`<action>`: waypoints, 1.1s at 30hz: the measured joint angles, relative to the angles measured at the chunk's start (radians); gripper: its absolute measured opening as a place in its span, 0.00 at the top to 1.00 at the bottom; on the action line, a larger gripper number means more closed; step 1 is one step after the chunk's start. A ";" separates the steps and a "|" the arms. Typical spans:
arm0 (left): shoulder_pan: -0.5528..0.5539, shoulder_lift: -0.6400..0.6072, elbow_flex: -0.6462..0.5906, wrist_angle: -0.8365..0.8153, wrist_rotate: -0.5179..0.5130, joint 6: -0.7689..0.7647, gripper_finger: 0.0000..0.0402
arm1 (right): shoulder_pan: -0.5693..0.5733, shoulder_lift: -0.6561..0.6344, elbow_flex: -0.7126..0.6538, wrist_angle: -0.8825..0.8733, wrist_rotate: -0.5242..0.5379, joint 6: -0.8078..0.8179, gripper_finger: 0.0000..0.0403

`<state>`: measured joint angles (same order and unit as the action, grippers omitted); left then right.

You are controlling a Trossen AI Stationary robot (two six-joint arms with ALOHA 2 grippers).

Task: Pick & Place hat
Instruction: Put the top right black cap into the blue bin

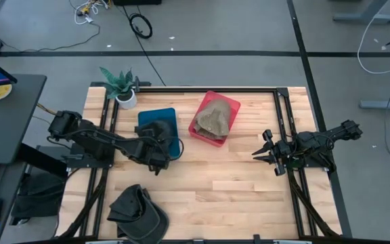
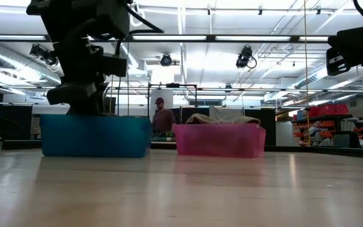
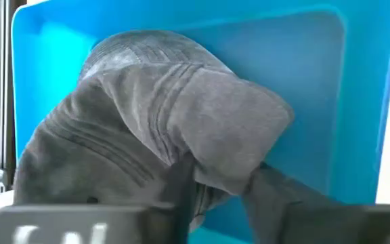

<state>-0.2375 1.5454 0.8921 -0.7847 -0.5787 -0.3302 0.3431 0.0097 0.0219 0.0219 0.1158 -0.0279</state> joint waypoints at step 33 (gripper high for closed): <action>-0.014 -0.002 0.094 0.164 -0.071 -0.210 0.97 | 0.000 0.000 0.000 0.000 0.000 0.000 0.82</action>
<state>-0.2512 1.5436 0.9863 -0.6208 -0.6499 -0.5406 0.3428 0.0097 0.0219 0.0219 0.1158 -0.0280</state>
